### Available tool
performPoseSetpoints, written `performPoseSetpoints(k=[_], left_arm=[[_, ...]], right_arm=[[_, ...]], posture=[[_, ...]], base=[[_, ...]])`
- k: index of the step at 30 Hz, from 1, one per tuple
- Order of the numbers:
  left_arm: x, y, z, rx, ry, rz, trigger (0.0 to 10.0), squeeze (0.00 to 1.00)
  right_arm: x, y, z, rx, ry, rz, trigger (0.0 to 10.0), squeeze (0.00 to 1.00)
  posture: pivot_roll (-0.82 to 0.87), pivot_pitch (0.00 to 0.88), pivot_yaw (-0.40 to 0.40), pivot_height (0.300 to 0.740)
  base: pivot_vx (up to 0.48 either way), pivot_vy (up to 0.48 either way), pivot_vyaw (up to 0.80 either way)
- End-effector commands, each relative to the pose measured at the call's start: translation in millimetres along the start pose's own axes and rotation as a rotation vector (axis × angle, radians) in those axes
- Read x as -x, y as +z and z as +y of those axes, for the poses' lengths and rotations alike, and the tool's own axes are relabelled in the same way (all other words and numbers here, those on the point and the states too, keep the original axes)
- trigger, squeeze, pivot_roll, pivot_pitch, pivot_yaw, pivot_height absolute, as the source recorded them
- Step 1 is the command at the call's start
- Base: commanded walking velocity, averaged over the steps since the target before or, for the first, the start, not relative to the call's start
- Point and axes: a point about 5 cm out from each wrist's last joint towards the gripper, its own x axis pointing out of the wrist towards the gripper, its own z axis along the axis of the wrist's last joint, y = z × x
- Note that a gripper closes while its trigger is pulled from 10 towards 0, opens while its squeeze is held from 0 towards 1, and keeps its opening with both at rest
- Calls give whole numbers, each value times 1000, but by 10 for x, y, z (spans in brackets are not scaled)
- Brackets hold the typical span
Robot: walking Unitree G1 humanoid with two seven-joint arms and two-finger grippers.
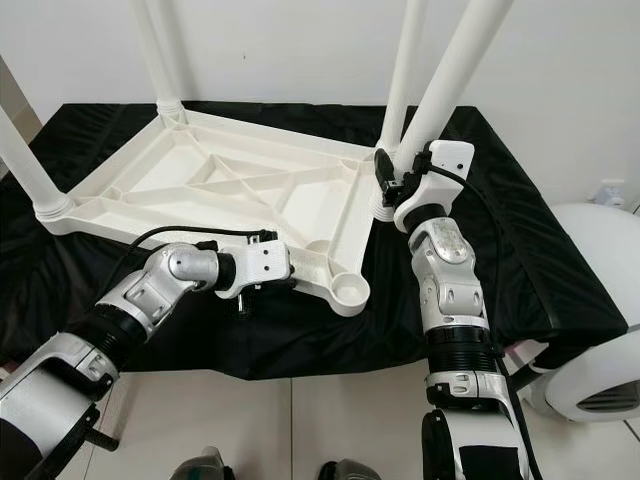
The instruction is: Building children table
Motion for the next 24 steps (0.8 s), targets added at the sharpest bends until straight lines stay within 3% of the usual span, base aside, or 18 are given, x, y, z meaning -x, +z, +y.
performPoseSetpoints(k=[1,9,10,13,14,22,23,24], left_arm=[[-27,-289,-200,105,-70,115,0,0],[-25,-313,-209,108,-88,134,0,0],[-37,-316,-211,109,-87,144,10000,0],[-43,-313,-211,105,-87,147,10000,0],[-53,-301,-205,113,-87,145,10000,1000],[-75,-282,-187,103,-86,155,10000,1000],[-81,-283,-184,96,-86,163,10000,667],[-81,-283,-184,96,-86,163,10000,667]], right_arm=[[17,43,-35,9,-12,-15,10000,0],[20,59,-59,10,-23,-19,10000,0],[20,59,-61,10,-25,-19,10000,0],[18,59,-61,9,-26,-18,10000,0],[18,59,-59,9,-26,-18,10000,0],[22,63,-61,9,-29,-19,10000,0],[24,65,-64,10,-30,-19,10000,0],[24,65,-64,10,-30,-19,10000,0]], posture=[[-1,18,7,740],[0,30,12,740],[0,32,13,740],[0,33,13,740],[-2,34,14,740],[-4,37,15,740],[-5,37,15,740],[-5,37,15,740]], base=[[0,0,0],[0,0,0],[0,0,0],[0,0,0],[0,0,0],[0,0,0],[0,0,0],[0,0,0]])
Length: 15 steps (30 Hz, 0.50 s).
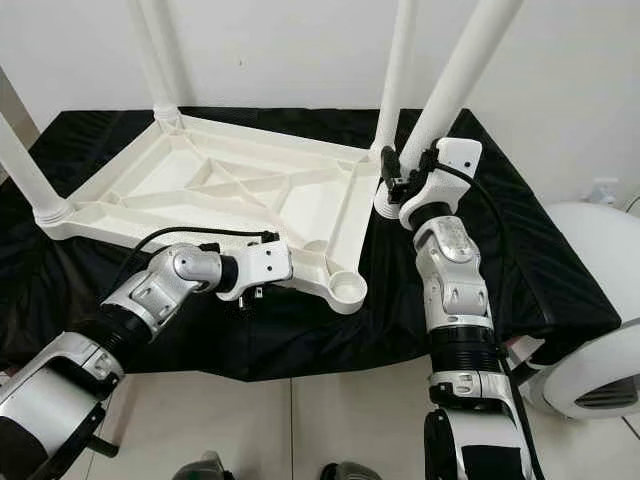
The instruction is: Building children table
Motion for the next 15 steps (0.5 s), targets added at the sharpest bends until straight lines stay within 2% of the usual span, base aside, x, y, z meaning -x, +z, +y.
performPoseSetpoints(k=[1,9,11,12,13,15], left_arm=[[-31,-230,-116,46,-46,119,10000,16],[-66,-249,-64,99,-11,161,10000,0],[-67,-252,-64,102,-12,162,9647,0],[-67,-253,-66,103,-15,163,4078,0],[-65,-251,-71,116,-23,152,0,0],[-61,-248,-69,117,-24,147,0,0]], right_arm=[[16,23,-18,4,-7,-5,10000,0],[21,28,-9,3,-8,-7,10000,0],[21,28,-9,3,-9,-7,10000,0],[23,28,-10,3,-9,-7,10000,0],[24,28,-12,3,-10,-7,10000,0],[24,27,-14,3,-11,-7,10000,0]], posture=[[-4,38,15,740],[-5,38,18,740],[-5,38,18,740],[-6,37,19,740],[-5,39,19,740],[-5,38,19,740]], base=[[0,0,0],[0,0,0],[0,0,0],[0,0,0],[0,0,0],[0,0,0]])
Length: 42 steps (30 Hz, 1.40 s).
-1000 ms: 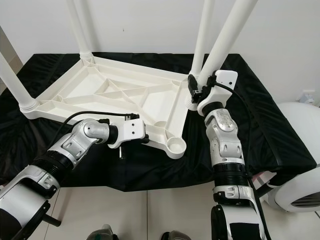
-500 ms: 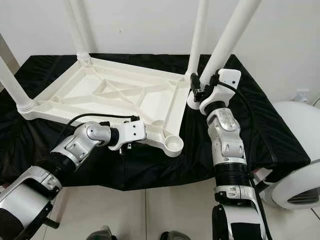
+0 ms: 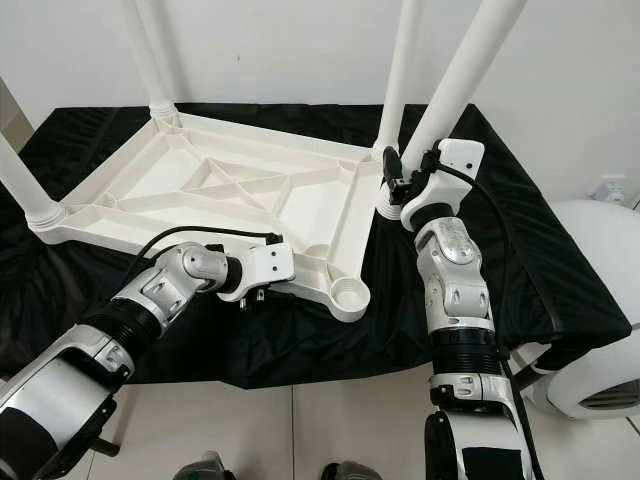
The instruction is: Building children table
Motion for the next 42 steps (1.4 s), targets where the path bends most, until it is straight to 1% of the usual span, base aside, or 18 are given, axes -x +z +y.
performPoseSetpoints(k=[1,11,21,23,25,26,27,28,29,30,32,33,36,40,41,42], left_arm=[[-14,-246,-99,87,-11,82,0,0],[-9,-257,-97,90,-15,84,0,0],[12,-289,-65,129,17,95,0,0],[47,-309,2,169,69,100,0,0],[47,-309,2,169,69,100,0,0],[76,-328,54,208,113,100,0,0],[76,-328,54,208,113,100,0,0],[108,-348,97,235,148,100,0,0],[145,-368,155,278,200,93,0,0],[145,-368,155,278,200,93,0,0],[210,-428,220,327,265,100,0,0],[210,-428,220,327,265,100,0,0],[287,-492,257,372,310,100,0,0],[288,-468,253,369,310,90,0,0],[271,-440,233,353,296,81,10000,0],[247,-405,203,343,273,70,10000,0]], right_arm=[[6,27,-9,2,-3,-8,10000,0],[2,29,-7,3,-4,-7,10000,0],[9,30,4,4,-4,-7,10000,0],[10,26,10,2,-2,-7,10000,0],[10,26,10,2,-2,-7,10000,0],[11,25,12,2,-2,-7,10000,0],[11,25,12,2,-2,-7,10000,0],[10,23,14,1,-1,-7,10000,0],[8,21,16,0,0,-6,10000,0],[8,21,16,0,0,-6,10000,0],[0,16,27,-2,4,-5,10000,0],[0,16,27,-2,4,-5,10000,0],[-9,17,41,-3,9,-6,10000,0],[-13,16,44,-3,10,-5,10000,0],[-16,14,49,-3,12,-4,10000,0],[-19,13,54,-3,13,-4,10000,0]], posture=[[-5,38,19,740],[-1,41,16,740],[-2,40,17,740],[-4,38,19,740],[-4,38,19,740],[-3,37,17,740],[-3,37,17,740],[-2,36,17,740],[1,34,16,740],[1,34,16,740],[3,31,12,740],[3,31,12,740],[6,27,9,740],[10,28,7,740],[12,31,5,740],[12,33,4,740]], base=[[0,0,0],[0,0,0],[0,0,0],[0,0,0],[0,0,0],[0,0,0],[0,0,0],[0,0,0],[0,0,0],[0,0,0],[0,0,0],[0,0,0],[0,0,0],[0,0,0],[0,0,0],[0,0,0]])
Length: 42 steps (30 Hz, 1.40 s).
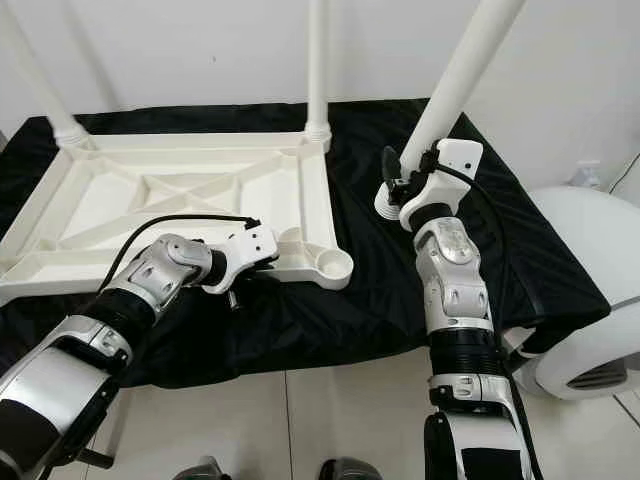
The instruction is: Building children table
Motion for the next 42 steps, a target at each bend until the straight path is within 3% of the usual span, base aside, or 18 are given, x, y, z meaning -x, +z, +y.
performPoseSetpoints(k=[1,4,5,6,7,11,12,13,20,26,27,30,33,34,35,37,41,42], left_arm=[[72,-205,86,86,198,36,10000,0],[41,-122,10,83,143,-16,10000,0],[35,-70,-23,90,118,-51,10000,192],[35,-70,-23,90,118,-51,10000,192],[33,-31,-39,95,104,-76,10000,1000],[30,88,-90,91,57,-142,10000,1000],[32,132,-114,82,40,-167,10000,345],[36,169,-136,82,26,-190,10000,0],[101,361,-194,94,0,-324,10000,0],[230,550,-151,229,0,-464,10000,0],[293,603,-84,297,35,-530,10000,0],[319,592,-8,353,93,-550,10000,0],[326,558,103,469,165,-590,10000,0],[314,551,138,564,165,-616,10000,0],[314,551,138,564,165,-616,10000,0],[278,576,144,692,175,-652,10000,0],[228,596,114,717,308,-645,10000,0],[217,578,91,672,393,-613,10000,0]], right_arm=[[-20,13,40,-1,13,-5,10000,0],[-28,13,44,-2,15,-4,10000,0],[-31,13,44,-2,16,-4,10000,0],[-31,13,44,-2,16,-4,10000,0],[-34,12,40,-1,15,-4,10000,0],[-43,13,27,-1,14,-2,10000,0],[-46,14,27,-1,14,-3,10000,0],[-47,16,31,-1,15,-3,10000,0],[-63,14,61,-10,26,-5,10000,0],[-80,10,90,-17,35,-1,10000,0],[-87,6,85,-20,35,2,10000,0],[-95,-1,80,-25,34,5,10000,0],[-110,-2,92,-43,35,4,10000,0],[-117,-5,102,-54,36,5,10000,0],[-117,-5,102,-54,36,5,10000,0],[-120,-15,125,-66,41,7,10000,0],[-109,-29,162,-68,52,9,10000,0],[-102,-33,176,-64,53,5,10000,0]], posture=[[12,33,4,740],[14,35,2,740],[14,37,1,740],[14,37,1,740],[14,38,-1,740],[13,39,-8,740],[11,40,-11,740],[11,40,-11,740],[8,47,-25,740],[7,50,-36,740],[10,50,-47,740],[11,49,-49,740],[14,48,-59,740],[18,48,-68,740],[18,48,-68,740],[21,48,-71,740],[19,44,-64,740],[18,43,-60,740]], base=[[0,0,0],[0,0,0],[0,0,0],[0,0,0],[0,0,0],[0,0,0],[0,0,0],[0,0,0],[0,0,0],[0,0,0],[0,0,0],[0,0,0],[0,0,0],[0,0,0],[0,0,0],[0,0,0],[0,0,0],[0,0,0]])
